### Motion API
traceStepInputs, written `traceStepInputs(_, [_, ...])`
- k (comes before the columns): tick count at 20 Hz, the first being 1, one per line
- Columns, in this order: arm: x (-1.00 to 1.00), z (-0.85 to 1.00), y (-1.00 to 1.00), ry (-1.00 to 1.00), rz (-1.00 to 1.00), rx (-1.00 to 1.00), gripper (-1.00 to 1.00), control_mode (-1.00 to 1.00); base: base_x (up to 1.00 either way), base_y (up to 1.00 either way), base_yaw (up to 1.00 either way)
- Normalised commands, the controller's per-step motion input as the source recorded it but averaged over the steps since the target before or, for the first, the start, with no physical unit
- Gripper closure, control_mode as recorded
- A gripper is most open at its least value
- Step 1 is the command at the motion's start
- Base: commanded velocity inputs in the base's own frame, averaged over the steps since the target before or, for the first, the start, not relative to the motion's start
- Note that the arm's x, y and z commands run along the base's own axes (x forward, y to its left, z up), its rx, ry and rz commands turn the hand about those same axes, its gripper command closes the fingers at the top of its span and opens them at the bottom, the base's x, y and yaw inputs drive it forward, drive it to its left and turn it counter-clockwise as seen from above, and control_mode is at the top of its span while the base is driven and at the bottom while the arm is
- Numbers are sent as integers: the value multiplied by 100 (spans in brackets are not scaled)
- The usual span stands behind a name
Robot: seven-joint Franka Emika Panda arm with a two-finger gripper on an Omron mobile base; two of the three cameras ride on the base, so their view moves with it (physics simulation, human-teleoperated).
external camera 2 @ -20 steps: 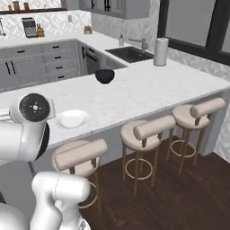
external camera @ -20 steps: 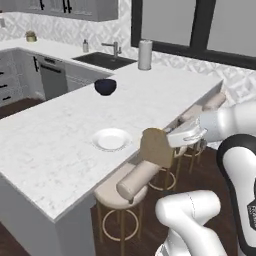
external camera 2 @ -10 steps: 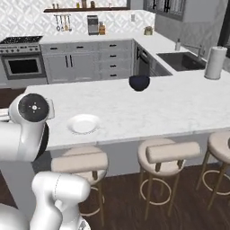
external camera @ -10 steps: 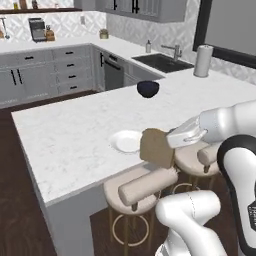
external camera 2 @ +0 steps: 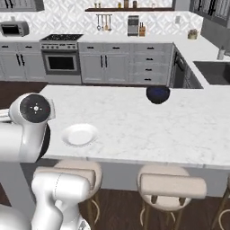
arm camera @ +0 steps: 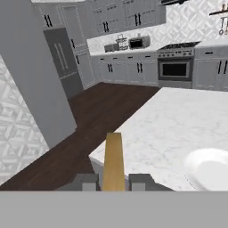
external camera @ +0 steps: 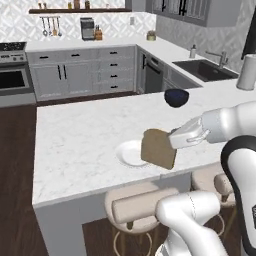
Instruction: Start the toaster. Once the lever pops up, take the bread to the plate on the dining counter.
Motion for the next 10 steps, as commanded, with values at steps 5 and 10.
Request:
traceStepInputs(5, [0, 0, 0, 0, 0, 0, 100, 100, 93, -2, 34])
traceStepInputs(10, [0, 0, 0, 0, 0, 0, 100, 100, 56, -3, 30])
